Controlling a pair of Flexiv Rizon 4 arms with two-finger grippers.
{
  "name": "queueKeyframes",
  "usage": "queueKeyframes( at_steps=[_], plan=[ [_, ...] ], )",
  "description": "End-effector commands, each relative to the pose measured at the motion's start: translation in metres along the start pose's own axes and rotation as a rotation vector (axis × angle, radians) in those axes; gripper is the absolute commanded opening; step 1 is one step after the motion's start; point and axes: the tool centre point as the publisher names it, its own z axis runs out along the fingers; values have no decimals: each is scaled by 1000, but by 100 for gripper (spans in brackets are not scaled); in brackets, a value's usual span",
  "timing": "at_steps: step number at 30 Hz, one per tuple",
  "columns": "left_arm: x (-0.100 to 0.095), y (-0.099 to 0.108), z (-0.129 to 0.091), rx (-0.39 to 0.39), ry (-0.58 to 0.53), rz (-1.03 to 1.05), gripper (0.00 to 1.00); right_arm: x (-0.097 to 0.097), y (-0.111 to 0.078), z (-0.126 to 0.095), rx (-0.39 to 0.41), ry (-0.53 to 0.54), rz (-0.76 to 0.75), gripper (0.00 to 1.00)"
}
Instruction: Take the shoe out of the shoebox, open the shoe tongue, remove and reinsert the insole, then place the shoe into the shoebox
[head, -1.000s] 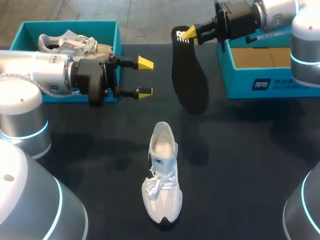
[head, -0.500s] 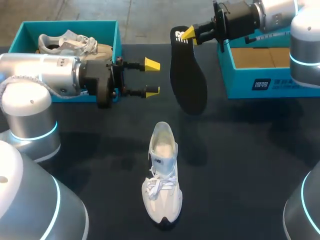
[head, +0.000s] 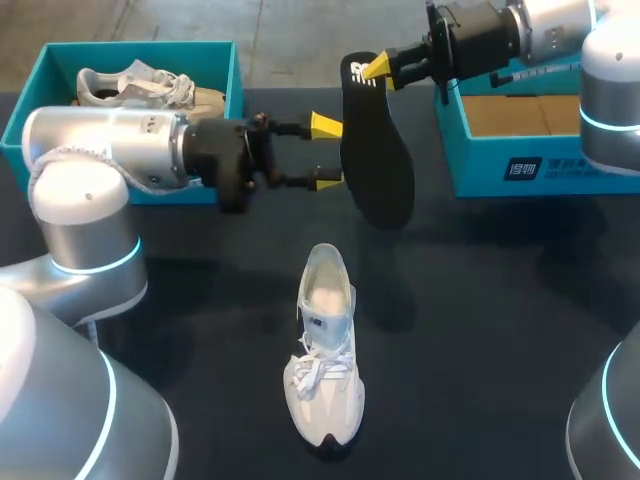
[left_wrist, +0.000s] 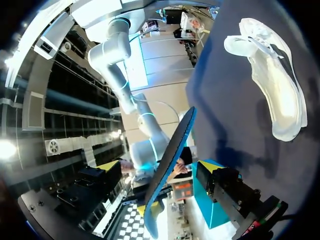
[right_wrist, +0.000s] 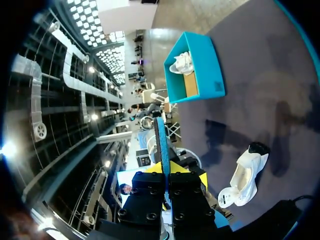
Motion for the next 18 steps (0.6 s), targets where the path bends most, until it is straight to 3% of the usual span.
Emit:
queueKeyframes(
  at_steps=[1, 5, 10, 14, 15, 18],
  plan=[
    [0, 2, 10, 5, -10, 5, 88, 0, -1, 1, -3, -2, 1, 0],
    [0, 0, 18, 12, -9, 15, 70, 0, -1, 1, -3, -2, 1, 0],
    [0, -2, 24, 16, -8, 22, 69, 0, -1, 1, -3, -2, 1, 0],
    [0, -2, 25, 11, -8, 27, 59, 0, -1, 1, -3, -2, 1, 0],
    [0, -2, 25, 9, -7, 27, 51, 0, -1, 1, -3, -2, 1, 0],
    [0, -2, 25, 0, -6, 29, 45, 0, -1, 1, -3, -2, 1, 0]
  ],
)
